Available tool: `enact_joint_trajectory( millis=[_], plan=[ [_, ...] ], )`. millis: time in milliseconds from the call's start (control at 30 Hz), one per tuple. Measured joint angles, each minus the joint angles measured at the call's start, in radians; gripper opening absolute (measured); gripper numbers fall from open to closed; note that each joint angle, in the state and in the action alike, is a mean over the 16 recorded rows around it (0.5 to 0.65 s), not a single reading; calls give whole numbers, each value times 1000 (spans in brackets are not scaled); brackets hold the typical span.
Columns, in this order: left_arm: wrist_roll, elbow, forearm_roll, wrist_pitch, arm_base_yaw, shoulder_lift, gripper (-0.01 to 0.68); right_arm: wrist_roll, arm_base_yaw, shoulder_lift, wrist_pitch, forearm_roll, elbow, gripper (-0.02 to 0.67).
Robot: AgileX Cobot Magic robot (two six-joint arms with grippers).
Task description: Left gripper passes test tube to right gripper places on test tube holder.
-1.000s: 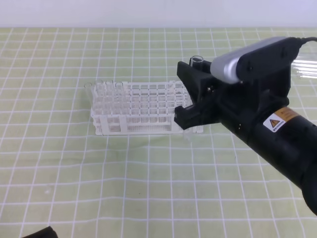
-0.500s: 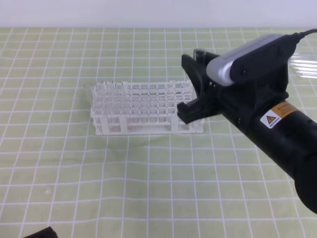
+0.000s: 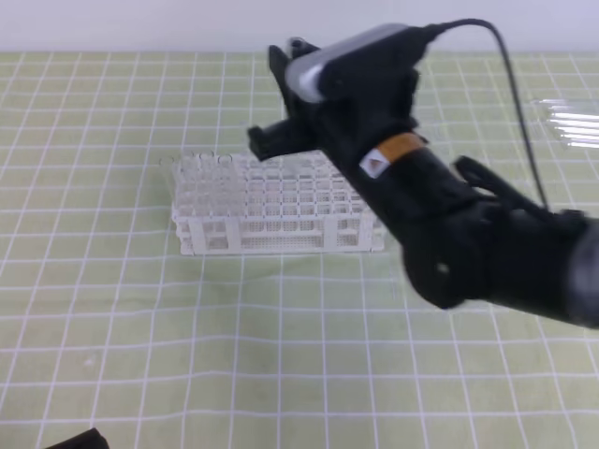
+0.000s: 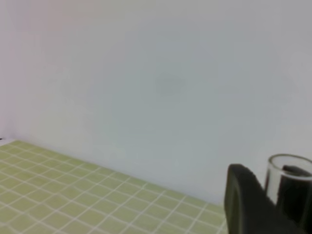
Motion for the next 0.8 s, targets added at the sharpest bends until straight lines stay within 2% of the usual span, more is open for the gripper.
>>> enact_joint_trajectory(
  millis=[367,800],
  plan=[
    [0,2,1,-3,0,2,0,48,0,284,-22,-12,-249,10],
    [0,0,0,2,0,-1,0,77,-12,371,-24,-30,-313,10]
  ],
)
